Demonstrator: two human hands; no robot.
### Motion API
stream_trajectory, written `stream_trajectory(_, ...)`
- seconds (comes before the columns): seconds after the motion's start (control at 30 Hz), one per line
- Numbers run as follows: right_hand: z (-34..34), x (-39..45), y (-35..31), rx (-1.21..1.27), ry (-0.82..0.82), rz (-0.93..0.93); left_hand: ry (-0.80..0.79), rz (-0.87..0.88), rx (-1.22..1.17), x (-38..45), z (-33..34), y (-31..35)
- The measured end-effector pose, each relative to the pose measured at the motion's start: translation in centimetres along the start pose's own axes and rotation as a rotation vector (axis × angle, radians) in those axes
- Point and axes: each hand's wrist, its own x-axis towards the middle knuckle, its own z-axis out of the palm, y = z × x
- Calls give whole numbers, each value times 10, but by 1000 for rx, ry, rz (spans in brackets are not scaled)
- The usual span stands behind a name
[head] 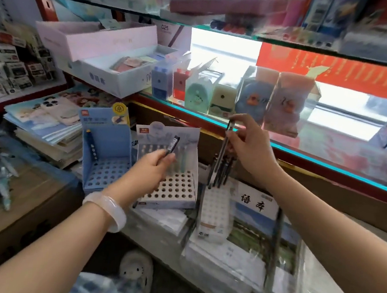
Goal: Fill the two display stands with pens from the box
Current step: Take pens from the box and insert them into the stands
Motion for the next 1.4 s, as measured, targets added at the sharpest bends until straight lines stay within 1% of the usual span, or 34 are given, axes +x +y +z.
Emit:
stream_trajectory(0.1, 1, -11, 23, -292, 43, -62, 32, -34, -38, 0, 4, -16)
stream_trajectory(0.17, 4, -17, 35, -378, 41, -73, 40, -72, -94, 0, 6, -21)
stream_trajectory(0.37, 16, -32, 64, -360, 49, -14, 73, -64, -76, -1, 8, -33)
stream_trajectory(0.73, 30, -30, 75, -415, 43, 9, 91, -63, -83, -3, 13, -41)
stream_trajectory(0.87, 36, -31, 89, -502, -1, 42, 95, -73, -76, -4, 13, -45)
stream_trajectory(0.97, 38, -32, 91, -559, 49, 7, 98, -76, -87, -5, 13, -45)
stream_trajectory(1.03, 36, -30, 91, -594, 47, 3, 94, -77, -99, -6, 14, -43)
stream_trajectory(1.1, 33, -28, 86, -563, 46, 15, 81, -70, -129, -8, 15, -40)
stream_trajectory(1.2, 35, -26, 60, -379, 105, -19, 46, -44, -167, -11, 17, -33)
stream_trajectory(1.23, 37, -27, 46, -310, 79, -44, 35, -34, -174, -12, 18, -31)
stream_trajectory(1.3, 44, -30, 16, -143, -63, -67, 9, -14, -189, -14, 20, -26)
stream_trajectory(1.37, 52, -34, -7, 48, -193, -30, -20, 12, -201, -16, 22, -22)
stream_trajectory(1.4, 55, -35, -14, 126, -221, 1, -32, 23, -202, -17, 22, -20)
